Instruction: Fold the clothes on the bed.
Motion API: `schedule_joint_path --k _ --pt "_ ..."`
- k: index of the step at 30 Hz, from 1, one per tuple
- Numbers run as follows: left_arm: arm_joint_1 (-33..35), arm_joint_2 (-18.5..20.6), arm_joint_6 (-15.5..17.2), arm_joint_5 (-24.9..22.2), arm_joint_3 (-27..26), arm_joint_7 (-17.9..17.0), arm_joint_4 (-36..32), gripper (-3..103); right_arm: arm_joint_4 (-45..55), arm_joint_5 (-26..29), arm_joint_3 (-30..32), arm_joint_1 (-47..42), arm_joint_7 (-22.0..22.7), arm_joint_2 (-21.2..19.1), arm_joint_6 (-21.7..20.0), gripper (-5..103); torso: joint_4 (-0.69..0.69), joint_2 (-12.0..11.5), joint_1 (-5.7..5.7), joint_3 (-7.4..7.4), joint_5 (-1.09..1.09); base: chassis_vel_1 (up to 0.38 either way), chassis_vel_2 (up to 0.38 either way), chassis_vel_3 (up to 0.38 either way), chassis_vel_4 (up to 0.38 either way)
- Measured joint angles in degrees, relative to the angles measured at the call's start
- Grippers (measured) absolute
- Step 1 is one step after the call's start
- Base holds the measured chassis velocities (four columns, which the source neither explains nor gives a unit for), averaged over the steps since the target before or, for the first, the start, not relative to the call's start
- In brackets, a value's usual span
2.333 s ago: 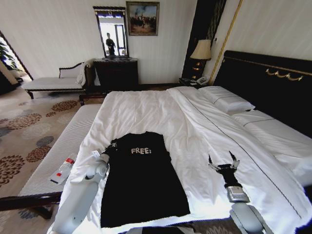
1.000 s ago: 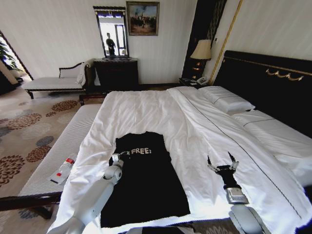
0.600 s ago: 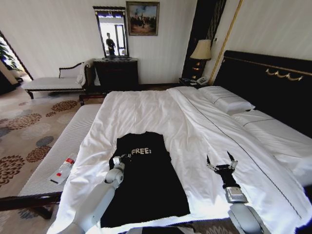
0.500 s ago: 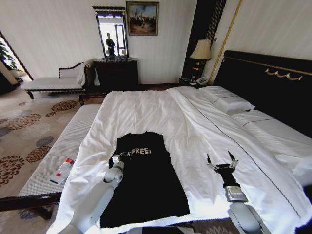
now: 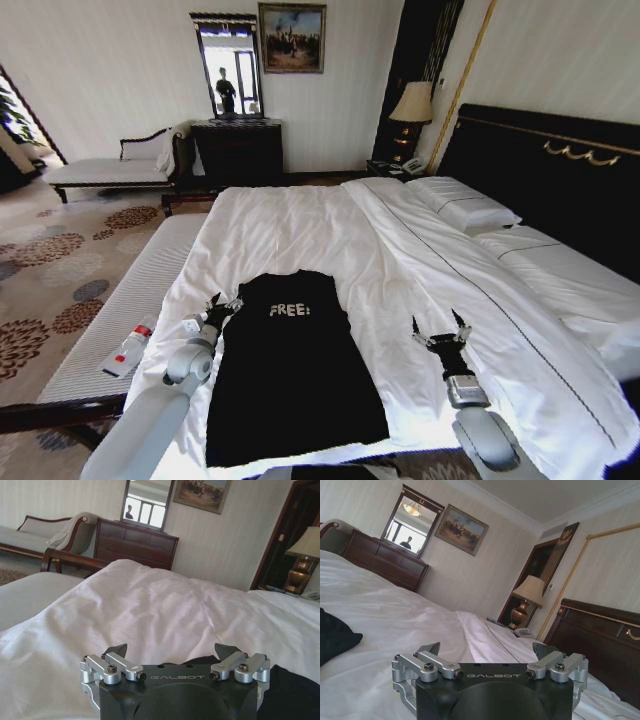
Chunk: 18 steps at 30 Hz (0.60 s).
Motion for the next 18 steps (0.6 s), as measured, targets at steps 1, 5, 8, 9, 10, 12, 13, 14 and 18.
schedule_joint_path --k 1,5,8,9,10,12,13,14,18 --pt "-0.65 0.03 0.19 -0.88 -0.13 0.14 0.9 100 -0.31 0.57 -0.35 0.66 0.11 -0.56 -0.25 100 0.0 0.0 0.0 0.0 0.01 0.0 0.0 0.0 0.0" --pt "-4.97 -0.49 1.49 -5.2 0.5 1.79 5.54 100 -1.85 3.11 -1.83 4.18 0.36 -3.43 -1.43 100 0.01 0.0 0.0 0.0 0.01 0.0 0.0 0.0 0.0" --pt "-7.39 -1.25 2.59 -7.98 1.25 2.57 8.24 100 -1.88 3.93 -1.89 4.77 0.37 -4.09 -1.88 100 -0.02 0.0 0.01 0.01 0.0 0.0 0.0 0.0 0.0" --pt "-9.09 -1.96 3.21 -9.6 1.73 3.16 10.3 100 -1.73 4.4 -1.78 4.84 0.37 -4.41 -2.14 100 -0.04 0.0 0.0 0.01 0.01 0.0 0.0 0.0 0.0" --pt "-10.61 -2.62 3.57 -10.65 2.05 3.7 12.6 100 -1.54 4.63 -1.58 4.78 0.36 -4.6 -2.2 100 -0.05 0.0 0.0 0.0 0.01 0.0 0.0 0.0 0.0" --pt "-12.4 -3.46 3.93 -11.78 2.29 4.46 15.73 100 -1.37 4.71 -1.23 4.57 0.36 -4.83 -2.21 100 -0.04 0.0 0.0 0.0 0.0 0.0 0.0 0.0 0.0" --pt "-13.55 -4.07 4.11 -12.38 2.35 5.34 17.83 100 -1.28 4.71 -1.01 4.37 0.35 -4.96 -2.2 100 -0.03 0.0 0.0 0.01 0.0 0.0 0.0 0.0 0.0" --pt "-15.44 -5.26 4.29 -13.43 2.3 6.95 21.18 100 -1.15 4.7 -0.63 3.92 0.32 -5.15 -2.12 100 -0.01 0.0 0.01 0.0 0.0 0.0 0.0 0.0 0.0" --pt "-18.26 -7.14 4.66 -14.47 2.42 8.88 26.29 100 -1.03 4.36 -0.13 3.23 0.2 -5.44 -1.69 100 -0.03 0.0 0.01 0.01 0.01 0.0 0.0 0.0 0.0"
